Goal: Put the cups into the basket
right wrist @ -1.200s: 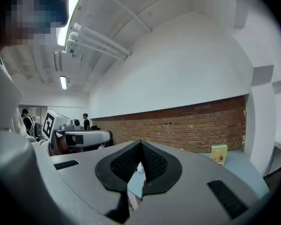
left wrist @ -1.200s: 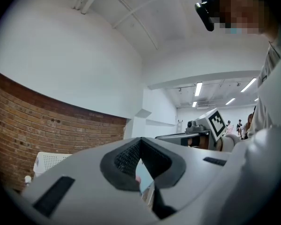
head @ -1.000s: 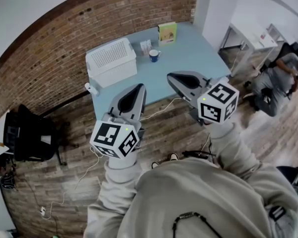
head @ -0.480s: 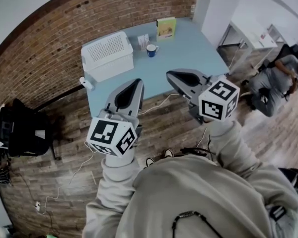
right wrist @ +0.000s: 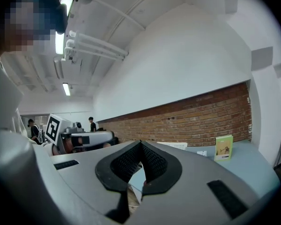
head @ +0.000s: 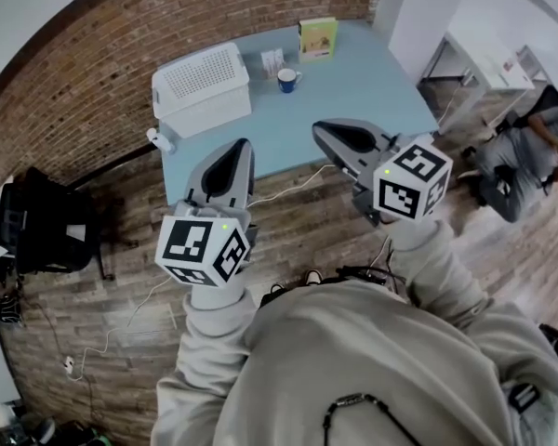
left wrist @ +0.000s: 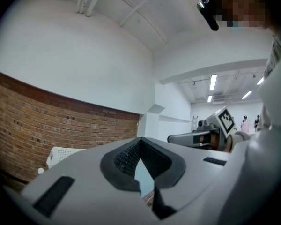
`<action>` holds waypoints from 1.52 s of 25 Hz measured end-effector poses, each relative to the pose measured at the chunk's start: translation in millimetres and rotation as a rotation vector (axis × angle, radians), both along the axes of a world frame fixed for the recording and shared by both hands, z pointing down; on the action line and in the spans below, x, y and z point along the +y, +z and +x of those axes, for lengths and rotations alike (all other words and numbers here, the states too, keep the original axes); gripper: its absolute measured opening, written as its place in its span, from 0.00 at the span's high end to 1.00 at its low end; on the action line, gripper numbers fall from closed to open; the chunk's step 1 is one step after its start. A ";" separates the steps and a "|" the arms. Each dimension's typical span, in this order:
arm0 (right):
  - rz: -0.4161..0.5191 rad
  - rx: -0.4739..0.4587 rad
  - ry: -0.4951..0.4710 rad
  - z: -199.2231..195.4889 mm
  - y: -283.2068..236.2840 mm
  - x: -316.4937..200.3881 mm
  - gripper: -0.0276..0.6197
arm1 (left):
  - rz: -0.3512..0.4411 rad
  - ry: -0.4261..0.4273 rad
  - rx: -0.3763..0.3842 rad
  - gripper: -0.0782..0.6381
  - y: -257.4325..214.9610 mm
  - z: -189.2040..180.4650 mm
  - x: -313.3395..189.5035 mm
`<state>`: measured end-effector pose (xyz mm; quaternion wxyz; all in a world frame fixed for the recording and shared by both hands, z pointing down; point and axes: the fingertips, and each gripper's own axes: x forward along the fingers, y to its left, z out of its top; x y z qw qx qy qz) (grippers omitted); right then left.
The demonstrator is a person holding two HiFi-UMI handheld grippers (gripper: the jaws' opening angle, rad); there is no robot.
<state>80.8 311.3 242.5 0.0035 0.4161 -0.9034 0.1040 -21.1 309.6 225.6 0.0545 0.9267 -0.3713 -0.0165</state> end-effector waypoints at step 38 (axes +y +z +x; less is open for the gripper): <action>0.061 0.040 0.051 -3.5 15.3 -144.9 0.94 | -0.061 0.142 0.030 0.90 27.3 18.3 -153.2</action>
